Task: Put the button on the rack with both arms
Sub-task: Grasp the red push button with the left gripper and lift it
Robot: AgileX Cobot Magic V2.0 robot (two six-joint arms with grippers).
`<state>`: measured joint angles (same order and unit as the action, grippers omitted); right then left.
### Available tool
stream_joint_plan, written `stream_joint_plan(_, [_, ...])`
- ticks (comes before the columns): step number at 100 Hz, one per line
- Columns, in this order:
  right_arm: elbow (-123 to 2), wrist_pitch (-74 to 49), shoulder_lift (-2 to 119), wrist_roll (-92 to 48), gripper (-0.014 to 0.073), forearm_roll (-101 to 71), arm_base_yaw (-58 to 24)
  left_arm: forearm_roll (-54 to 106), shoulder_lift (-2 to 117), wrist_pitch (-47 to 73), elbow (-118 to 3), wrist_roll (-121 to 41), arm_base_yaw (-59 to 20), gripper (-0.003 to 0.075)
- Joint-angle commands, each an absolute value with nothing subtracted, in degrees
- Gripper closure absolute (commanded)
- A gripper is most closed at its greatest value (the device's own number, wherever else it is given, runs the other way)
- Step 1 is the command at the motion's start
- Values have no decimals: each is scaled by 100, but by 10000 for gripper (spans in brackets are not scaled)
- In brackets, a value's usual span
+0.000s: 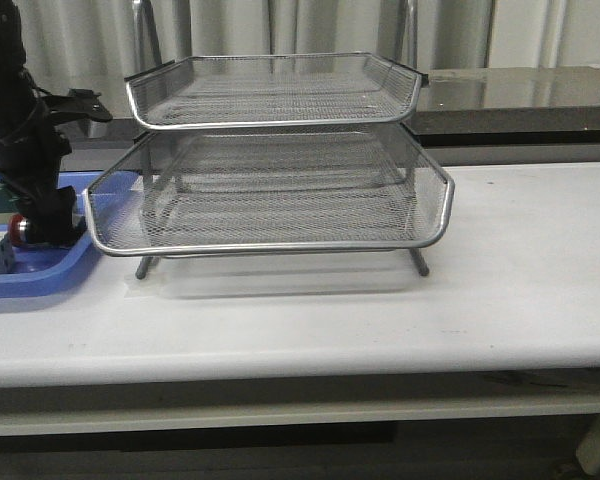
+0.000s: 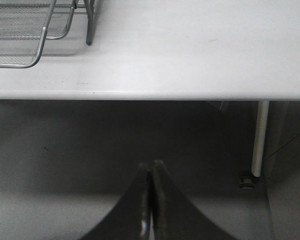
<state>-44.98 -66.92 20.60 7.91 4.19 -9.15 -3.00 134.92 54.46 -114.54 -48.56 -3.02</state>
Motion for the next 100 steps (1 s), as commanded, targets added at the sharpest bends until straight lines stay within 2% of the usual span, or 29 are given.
stream_joint_plan(1, [-4678,-6349,2113,762,664,506,-902,-225,13213,5301,-11718,-4861,-288,174])
stream_joint_plan(39, [-4678,-6349,2113,762,664,506,-902,-200,13374,5301,-11749,-4864,-284,187])
stream_joint_plan(46, [-4678,-6349,2113,762,664,506,-902,-200,13374,5334,-11749,-4874,-284,243])
stream_joint_plan(64, [-4678,-6349,2113,762,664,506,-902,-200,13374,5366,-11749,-4886,-284,542])
stream_joint_plan(71, [-4678,-6349,2113,762,664,506,-902,-200,13374,5366,-11749,-4886,-284,617])
stream_joint_plan(78, [-4678,-6349,2113,762,664,506,-902,-200,13363,5406,-11749,-4886,-284,642])
stream_joint_plan(100, [-4678,-6349,2113,762,664,506,-902,-200,13218,5762,-11894,-4886,-241,641])
